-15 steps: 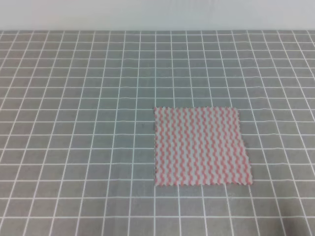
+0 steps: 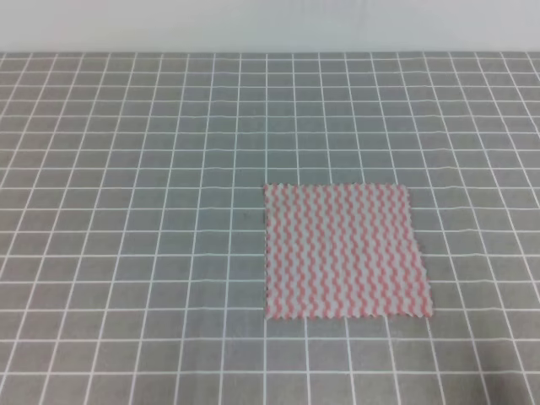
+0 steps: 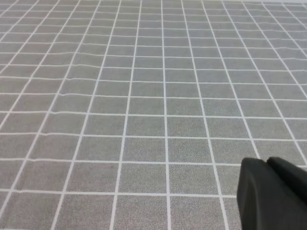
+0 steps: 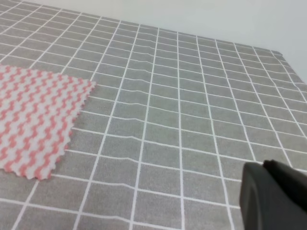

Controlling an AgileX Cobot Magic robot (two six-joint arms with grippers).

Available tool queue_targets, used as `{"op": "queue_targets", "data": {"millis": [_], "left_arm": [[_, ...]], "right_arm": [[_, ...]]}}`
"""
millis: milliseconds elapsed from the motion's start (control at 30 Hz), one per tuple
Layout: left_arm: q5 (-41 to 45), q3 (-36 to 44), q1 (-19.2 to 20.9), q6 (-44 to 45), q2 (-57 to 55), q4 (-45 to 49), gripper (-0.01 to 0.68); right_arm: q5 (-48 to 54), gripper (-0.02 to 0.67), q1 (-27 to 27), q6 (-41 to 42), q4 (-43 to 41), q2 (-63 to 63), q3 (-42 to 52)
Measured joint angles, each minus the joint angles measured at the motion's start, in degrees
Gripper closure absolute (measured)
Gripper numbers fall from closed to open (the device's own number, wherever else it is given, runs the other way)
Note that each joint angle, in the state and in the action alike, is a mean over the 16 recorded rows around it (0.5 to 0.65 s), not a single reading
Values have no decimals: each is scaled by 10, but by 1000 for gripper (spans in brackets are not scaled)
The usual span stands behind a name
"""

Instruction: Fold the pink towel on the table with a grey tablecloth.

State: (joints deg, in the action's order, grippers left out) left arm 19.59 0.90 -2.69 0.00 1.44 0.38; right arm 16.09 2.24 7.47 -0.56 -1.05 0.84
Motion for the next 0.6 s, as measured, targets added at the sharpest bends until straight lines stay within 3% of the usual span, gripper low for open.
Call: {"op": "queue_targets", "data": {"millis": [600], "left_arm": [[1, -1, 0, 0, -2, 0, 674]], "right_arm": [[-1, 666, 0, 0, 11, -1, -1]]}}
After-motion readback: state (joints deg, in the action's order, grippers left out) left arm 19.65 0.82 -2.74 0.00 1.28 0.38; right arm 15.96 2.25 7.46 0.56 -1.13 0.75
